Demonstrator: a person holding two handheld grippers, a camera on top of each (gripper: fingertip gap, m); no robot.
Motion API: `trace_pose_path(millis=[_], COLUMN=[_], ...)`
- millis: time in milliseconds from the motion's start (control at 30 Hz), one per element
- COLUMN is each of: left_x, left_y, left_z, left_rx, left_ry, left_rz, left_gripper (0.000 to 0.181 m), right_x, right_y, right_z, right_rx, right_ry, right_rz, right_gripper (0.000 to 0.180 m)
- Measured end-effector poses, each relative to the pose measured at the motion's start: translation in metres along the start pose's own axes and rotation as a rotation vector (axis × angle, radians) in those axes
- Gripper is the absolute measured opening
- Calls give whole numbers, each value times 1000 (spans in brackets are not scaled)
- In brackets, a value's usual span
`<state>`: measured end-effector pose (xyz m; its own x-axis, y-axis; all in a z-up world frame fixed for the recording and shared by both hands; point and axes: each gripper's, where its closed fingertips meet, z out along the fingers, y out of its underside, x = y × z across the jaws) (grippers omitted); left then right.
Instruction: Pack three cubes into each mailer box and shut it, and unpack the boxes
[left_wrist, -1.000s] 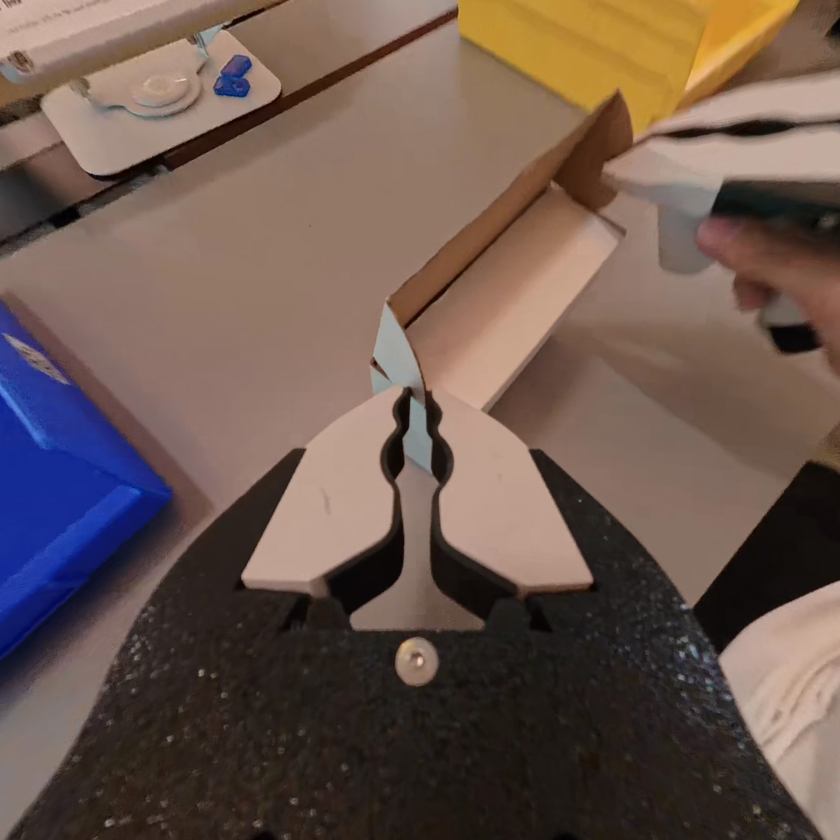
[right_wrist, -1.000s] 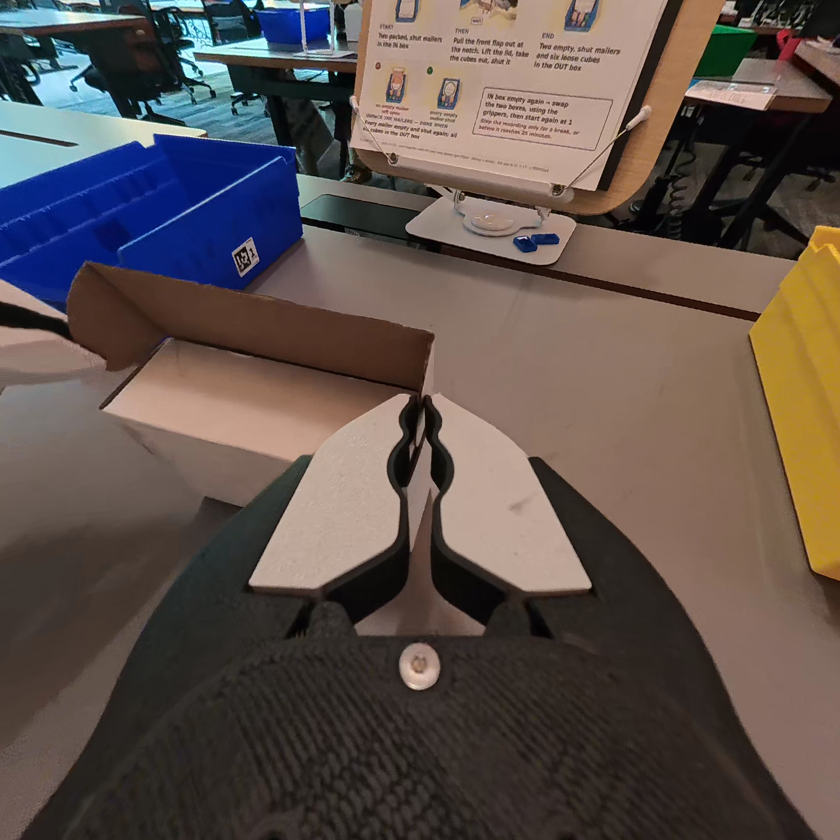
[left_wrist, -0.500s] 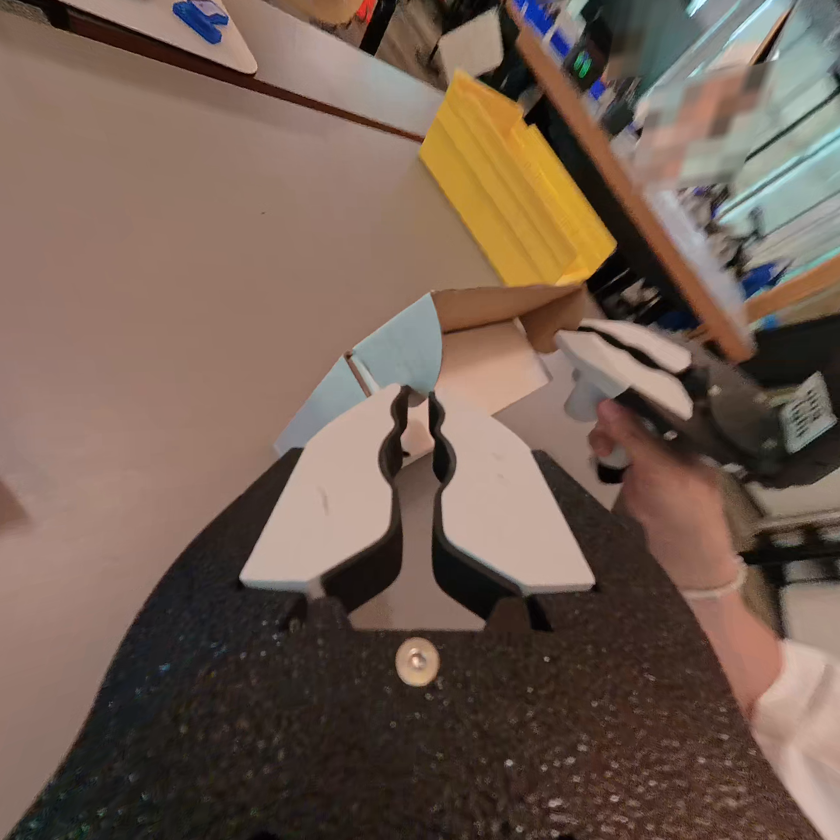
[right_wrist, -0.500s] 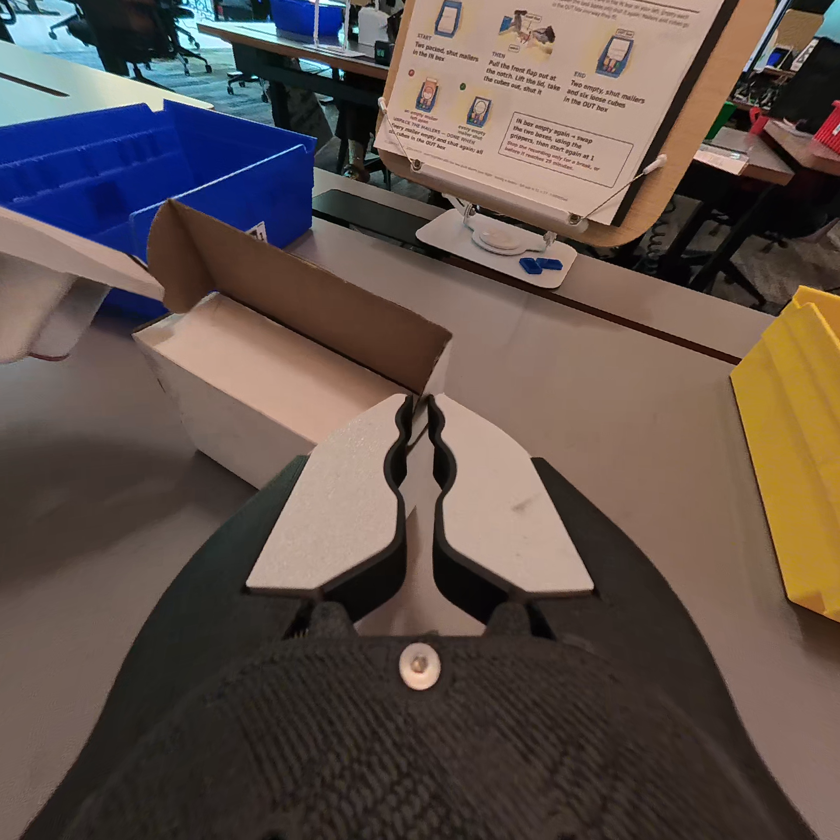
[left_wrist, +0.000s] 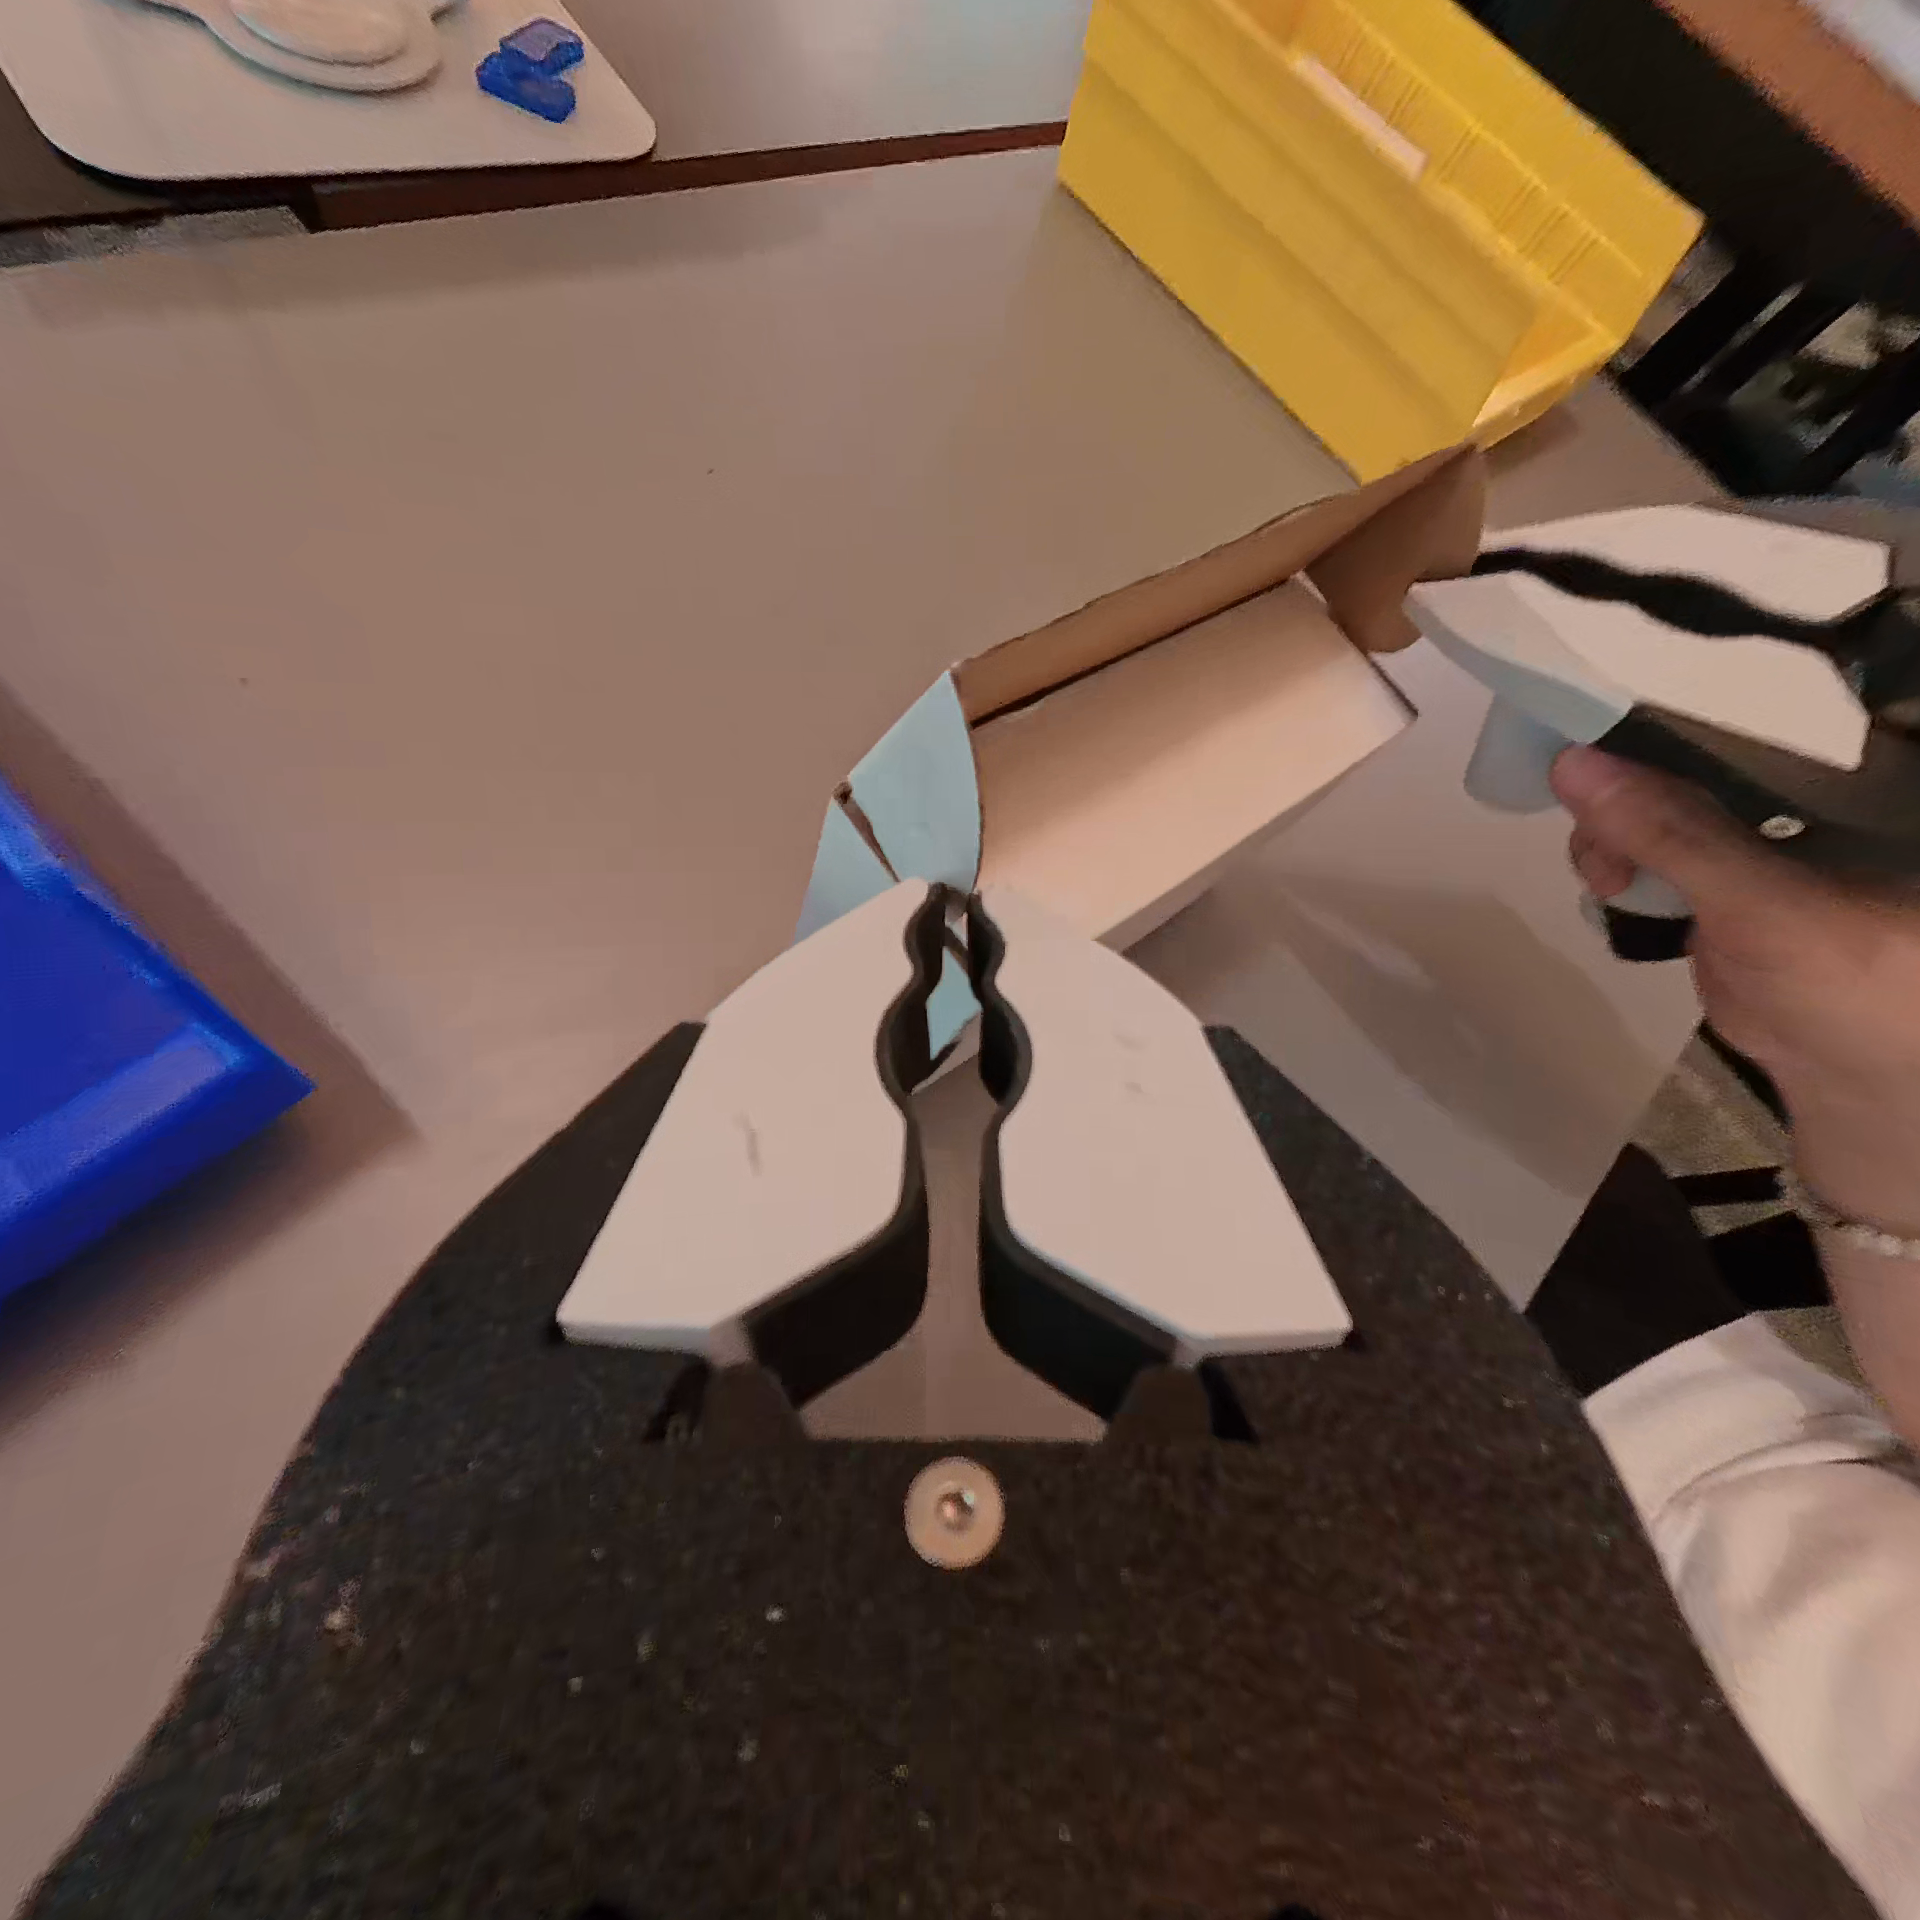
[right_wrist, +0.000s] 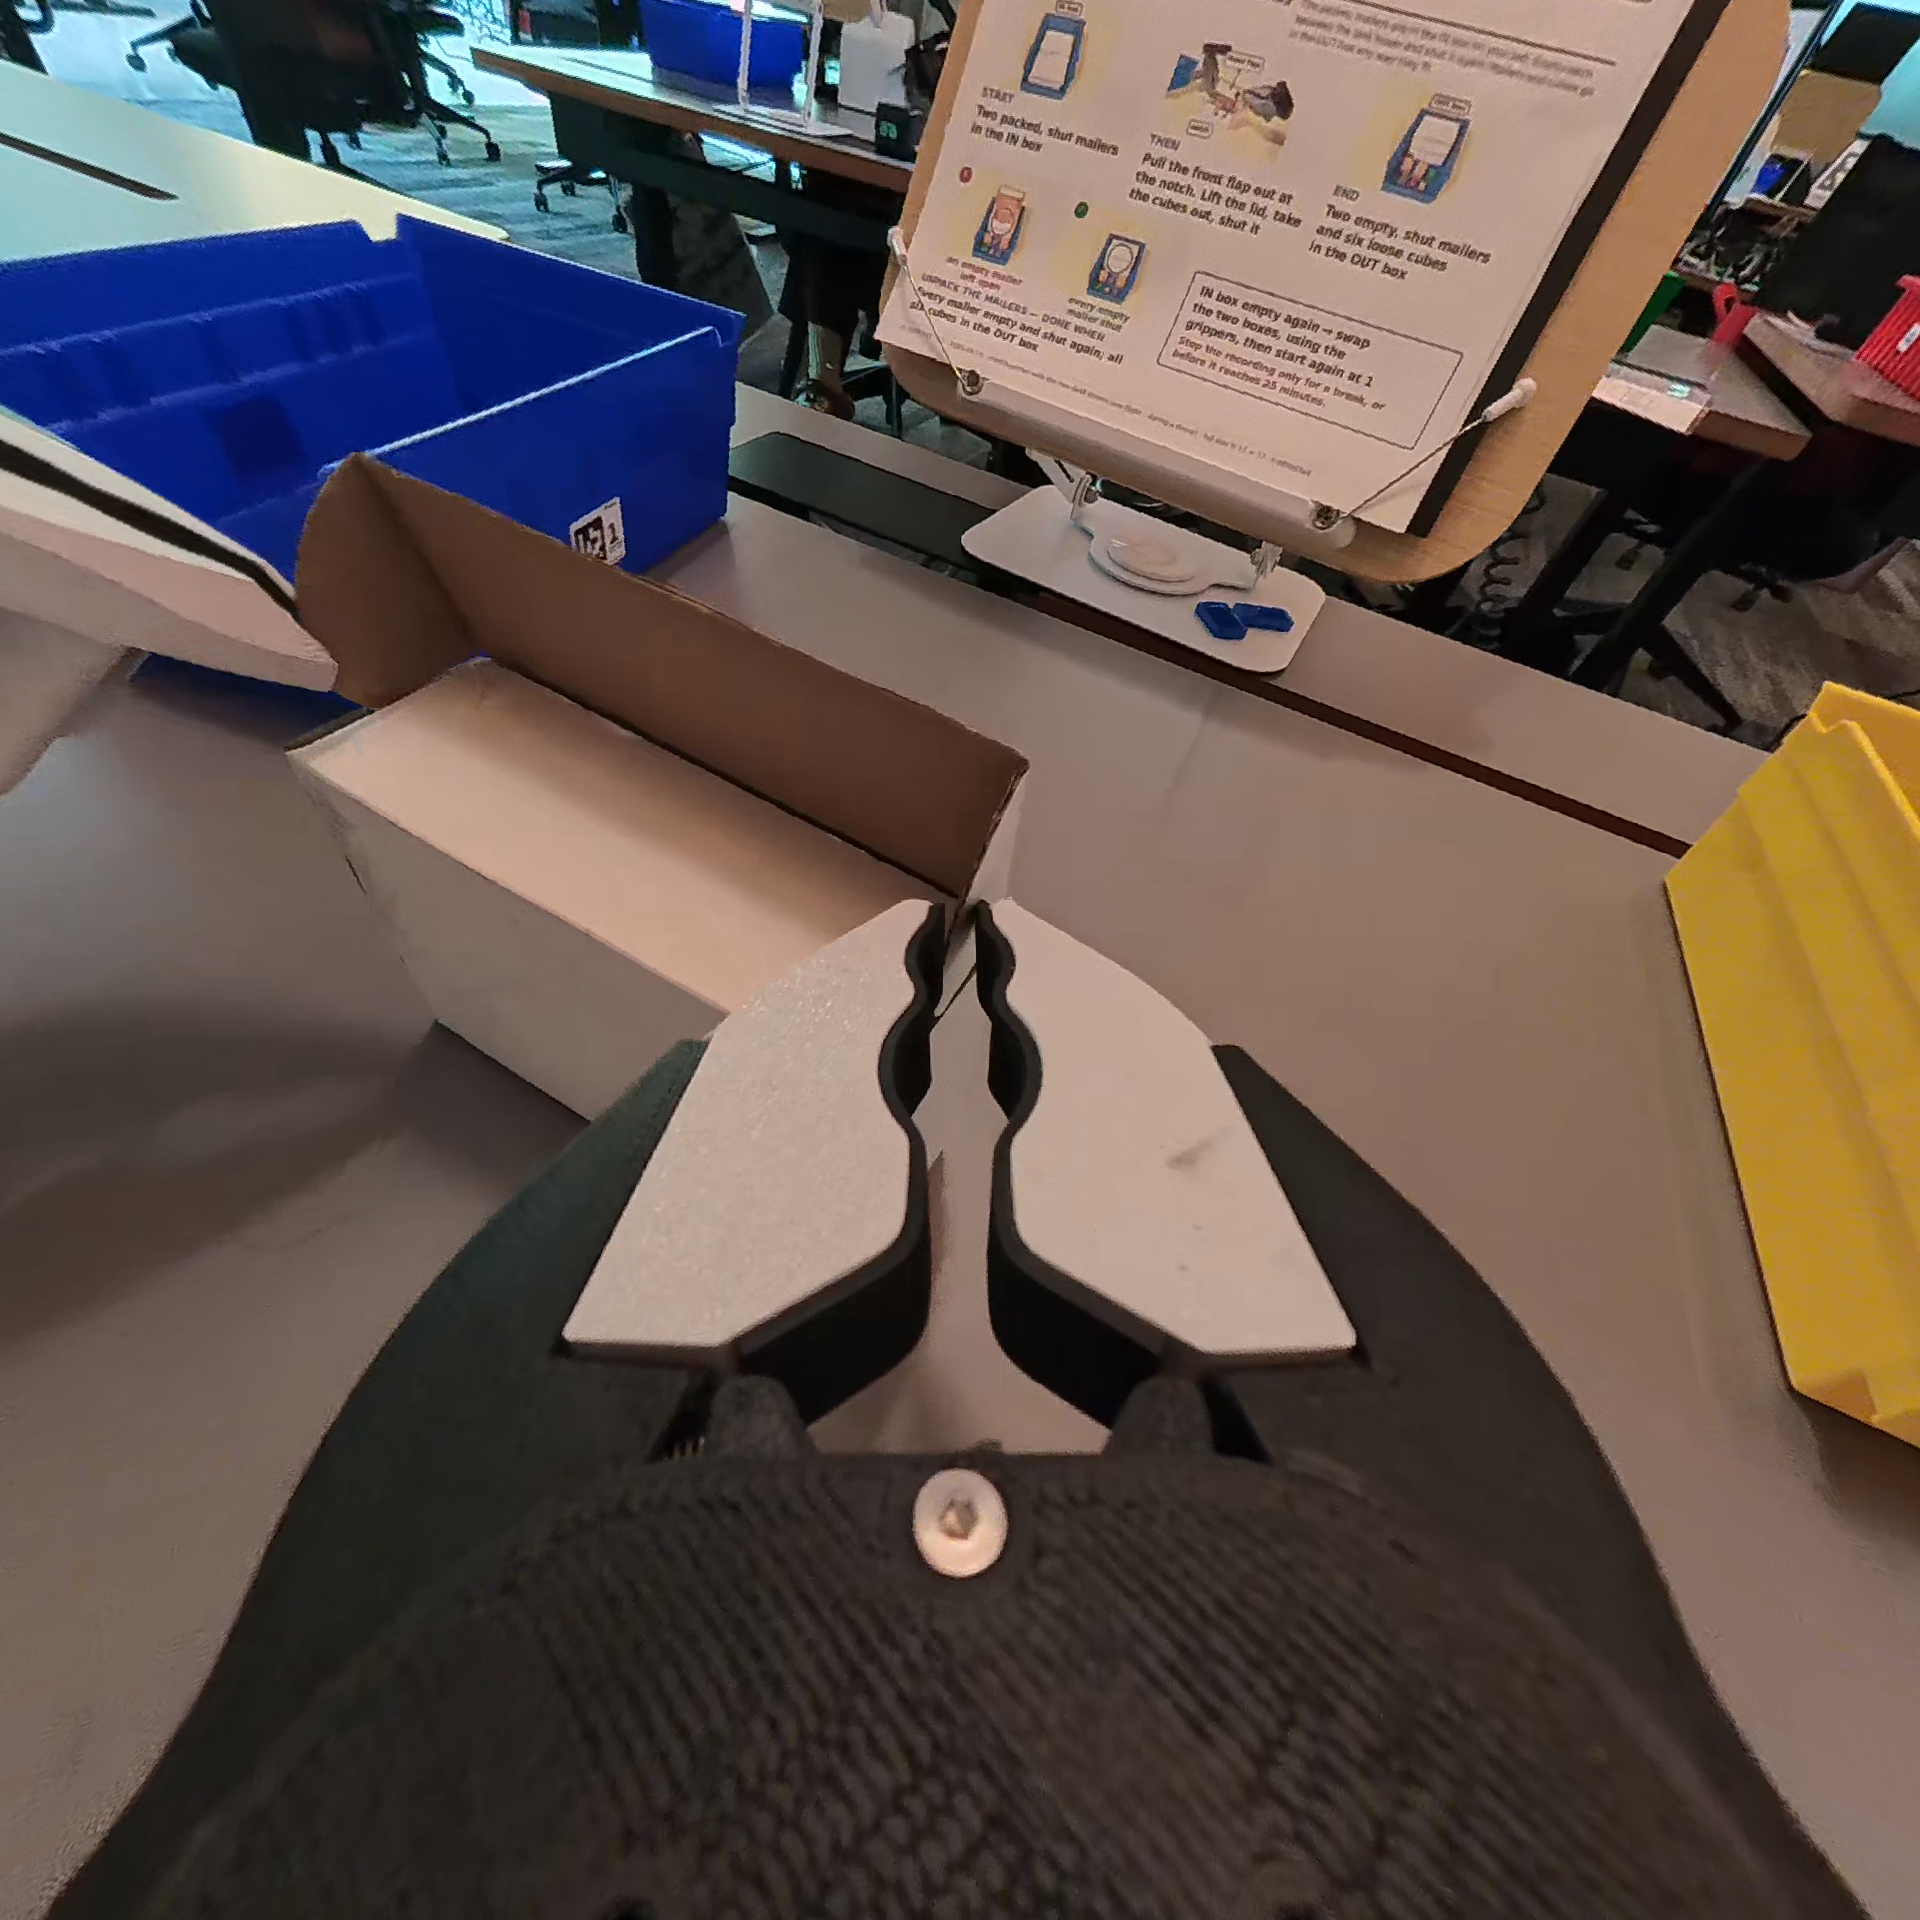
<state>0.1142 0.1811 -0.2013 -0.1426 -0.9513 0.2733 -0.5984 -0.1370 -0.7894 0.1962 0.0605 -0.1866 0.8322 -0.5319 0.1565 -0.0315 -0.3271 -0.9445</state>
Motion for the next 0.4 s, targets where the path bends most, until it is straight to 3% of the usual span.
trace_pose_path(millis=[33,400], left_x=[0,5], left_y=[0,5], left_z=[-1,-1], left_rx=[-3,-51], left_ry=[-7,-72], left_rz=[18,111], left_gripper=[3,3], right_x=[0,-2], right_y=[0,2], right_z=[0,-4], right_rx=[2,14], right_ry=[-1,-1], right_rz=[-1,-9], right_gripper=[5,5])
